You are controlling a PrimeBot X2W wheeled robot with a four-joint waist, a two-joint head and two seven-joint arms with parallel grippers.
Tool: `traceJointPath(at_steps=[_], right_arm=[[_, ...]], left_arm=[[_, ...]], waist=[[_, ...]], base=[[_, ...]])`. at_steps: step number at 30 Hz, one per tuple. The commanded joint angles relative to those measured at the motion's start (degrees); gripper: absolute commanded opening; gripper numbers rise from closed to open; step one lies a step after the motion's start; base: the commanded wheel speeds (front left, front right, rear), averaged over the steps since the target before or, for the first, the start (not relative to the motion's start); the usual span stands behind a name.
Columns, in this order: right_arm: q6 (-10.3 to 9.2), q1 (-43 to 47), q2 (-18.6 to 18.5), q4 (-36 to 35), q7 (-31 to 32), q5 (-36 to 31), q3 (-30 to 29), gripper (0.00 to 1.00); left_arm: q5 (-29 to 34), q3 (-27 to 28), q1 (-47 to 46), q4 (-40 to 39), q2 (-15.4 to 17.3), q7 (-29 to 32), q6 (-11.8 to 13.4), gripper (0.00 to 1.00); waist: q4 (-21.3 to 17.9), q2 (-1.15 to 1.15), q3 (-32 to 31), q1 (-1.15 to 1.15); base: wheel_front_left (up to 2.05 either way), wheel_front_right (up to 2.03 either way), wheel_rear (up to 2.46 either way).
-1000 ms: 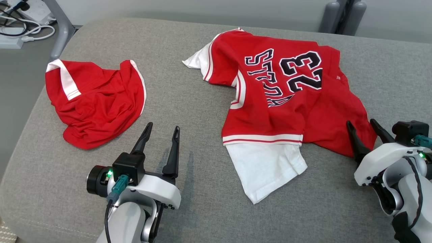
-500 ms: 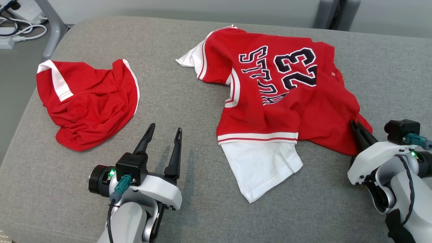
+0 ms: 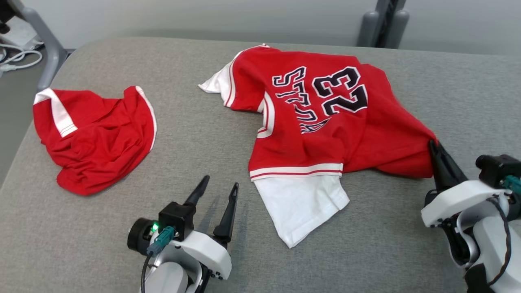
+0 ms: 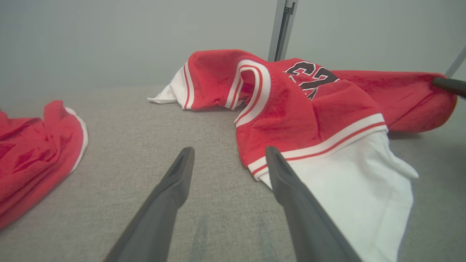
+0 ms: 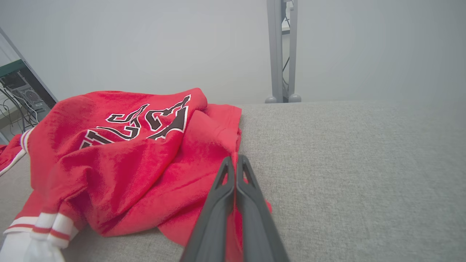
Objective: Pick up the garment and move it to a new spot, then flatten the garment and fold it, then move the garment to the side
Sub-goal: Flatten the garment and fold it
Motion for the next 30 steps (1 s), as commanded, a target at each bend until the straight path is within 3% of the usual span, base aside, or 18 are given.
traceJointPath(at_steps=[1,7,21,30], right_arm=[[-0.04,1.41,0.18,-1.25,-0.43,0.09,-0.06,0.00],[-0.03,3.73,1.48,-4.05,0.00,-0.59,0.07,0.00],[-0.04,2.91,2.85,-5.29,0.64,-1.49,1.14,0.00],[-0.04,2.27,2.86,-5.02,0.52,-1.75,1.68,0.00]], left_arm=[[-1.85,-0.76,0.49,0.69,0.27,0.02,-0.77,1.00],[-6.79,-5.63,1.28,2.85,0.28,4.97,-3.23,1.00],[-18.79,-10.86,2.57,1.34,0.24,21.15,-1.44,1.00],[-20.82,-13.44,3.06,-1.70,0.24,25.50,-1.72,1.00]], waist=[[-0.97,0.00,-0.66,0.00],[-3.15,0.00,-1.23,0.00],[-5.67,0.00,-0.95,0.00],[-5.68,0.00,-0.54,0.00]], base=[[0.00,0.00,0.00],[0.00,0.00,0.00],[0.00,0.00,0.00],[0.00,0.00,0.00]])
